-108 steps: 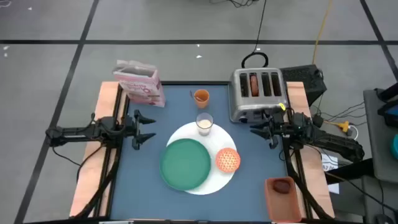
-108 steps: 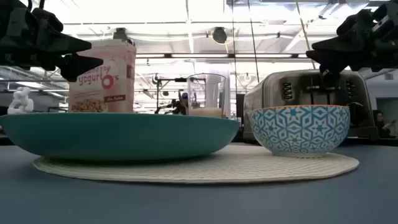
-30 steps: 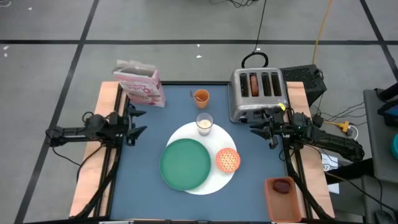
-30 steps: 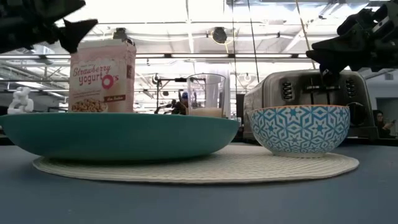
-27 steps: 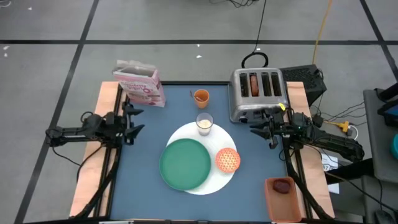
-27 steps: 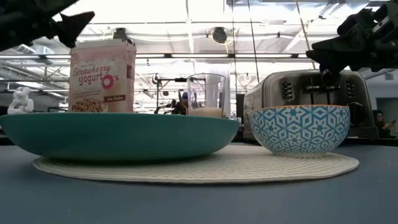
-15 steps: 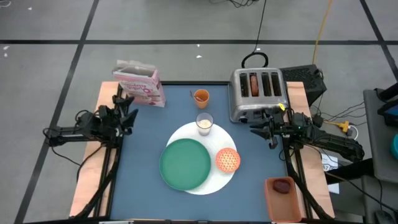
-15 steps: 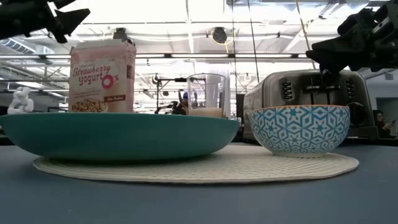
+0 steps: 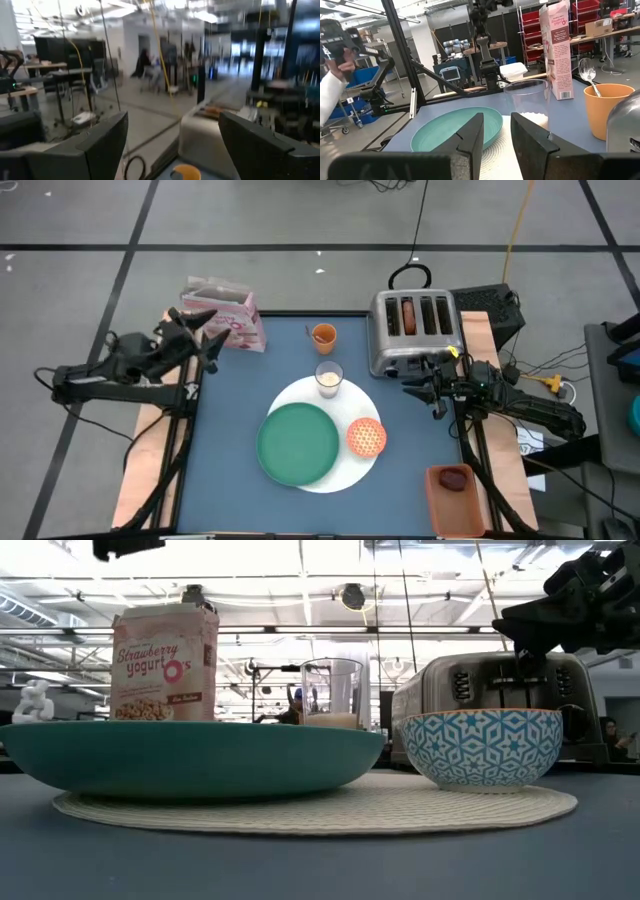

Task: Arrange a breakfast setting
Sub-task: Pour the cereal from the cereal box into the orange bowl

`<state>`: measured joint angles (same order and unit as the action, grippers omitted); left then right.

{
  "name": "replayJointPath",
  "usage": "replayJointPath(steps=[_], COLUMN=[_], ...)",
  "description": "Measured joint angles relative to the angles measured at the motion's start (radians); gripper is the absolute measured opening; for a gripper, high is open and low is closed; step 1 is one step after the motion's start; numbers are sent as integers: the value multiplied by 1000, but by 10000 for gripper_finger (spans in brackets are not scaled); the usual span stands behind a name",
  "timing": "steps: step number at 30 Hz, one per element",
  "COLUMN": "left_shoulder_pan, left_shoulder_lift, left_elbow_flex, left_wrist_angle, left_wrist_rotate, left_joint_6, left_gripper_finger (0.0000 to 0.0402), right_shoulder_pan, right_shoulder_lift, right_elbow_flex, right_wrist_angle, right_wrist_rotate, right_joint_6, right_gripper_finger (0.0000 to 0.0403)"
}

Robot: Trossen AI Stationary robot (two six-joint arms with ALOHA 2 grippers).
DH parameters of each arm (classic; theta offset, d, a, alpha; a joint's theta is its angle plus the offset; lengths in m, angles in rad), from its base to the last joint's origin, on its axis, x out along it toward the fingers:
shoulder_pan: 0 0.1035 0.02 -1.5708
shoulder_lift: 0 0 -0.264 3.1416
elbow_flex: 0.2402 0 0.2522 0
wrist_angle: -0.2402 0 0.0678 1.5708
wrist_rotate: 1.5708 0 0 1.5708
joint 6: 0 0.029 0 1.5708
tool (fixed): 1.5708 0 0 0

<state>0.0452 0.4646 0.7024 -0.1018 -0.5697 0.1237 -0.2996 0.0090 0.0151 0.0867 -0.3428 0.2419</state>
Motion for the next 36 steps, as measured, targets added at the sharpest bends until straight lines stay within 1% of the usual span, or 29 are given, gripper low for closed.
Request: replayJointPath(steps=[4,8,12,16,18,21,29,36], left_shoulder_pan=[3,41,124,230,280,350,483,551], left_shoulder_lift=[117,224,324,414,454,509,629,680], left_elbow_flex=[178,338,479,578,609,629,631,631], left_wrist_angle=[-168,-333,-537,-724,-793,-849,-873,-919], left_wrist_rotate=[-13,-26,-27,-19,10,54,181,201], left_joint_6=[10,22,10,14,25,44,122,129], left_gripper_finger=[315,315,315,315,315,315,314,314], right_shoulder_pan=[0,0,0,0,0,0,0,0], right_shoulder_lift=[0,0,0,0,0,0,0,0], right_elbow_flex=[0,0,0,0,0,0,0,0], right_wrist_angle=[4,5,6,6,6,6,6,7], right_wrist_rotate=[0,0,0,0,0,0,0,0], right_joint_6=[0,0,0,0,0,0,0,0], right_gripper_finger=[93,93,93,93,93,93,93,93])
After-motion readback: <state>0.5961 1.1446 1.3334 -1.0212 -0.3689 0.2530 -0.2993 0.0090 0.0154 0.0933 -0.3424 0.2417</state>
